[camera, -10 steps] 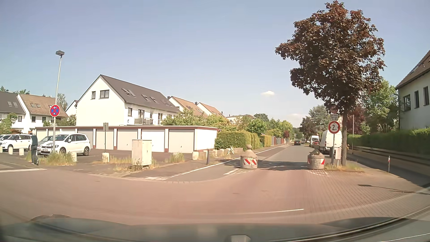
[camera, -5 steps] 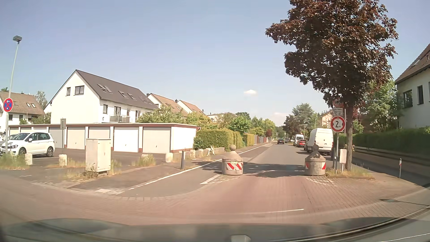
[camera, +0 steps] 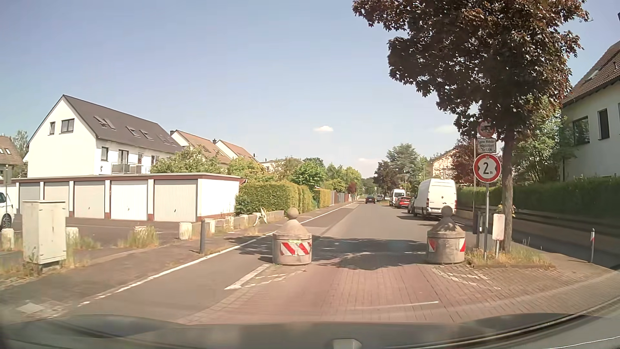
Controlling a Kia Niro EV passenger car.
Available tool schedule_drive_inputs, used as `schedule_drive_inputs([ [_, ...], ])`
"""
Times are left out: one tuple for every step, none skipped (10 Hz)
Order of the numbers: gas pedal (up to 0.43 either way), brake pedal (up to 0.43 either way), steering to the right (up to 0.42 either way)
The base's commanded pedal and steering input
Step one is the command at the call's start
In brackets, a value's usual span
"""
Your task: Follow the waypoints while adhering to traffic rules and regulations
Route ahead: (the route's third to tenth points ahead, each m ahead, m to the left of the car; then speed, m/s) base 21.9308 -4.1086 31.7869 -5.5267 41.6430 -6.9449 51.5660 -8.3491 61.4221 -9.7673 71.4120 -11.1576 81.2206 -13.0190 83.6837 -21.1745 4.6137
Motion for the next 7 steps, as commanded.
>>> schedule_drive_inputs([
  [0.000,0.171,0.183],
  [0.000,0.195,0.171],
  [0.000,0.207,0.159],
  [0.000,0.213,0.146],
  [0.000,0.220,0.137],
  [0.000,0.232,0.117],
  [0.000,0.238,0.084],
])
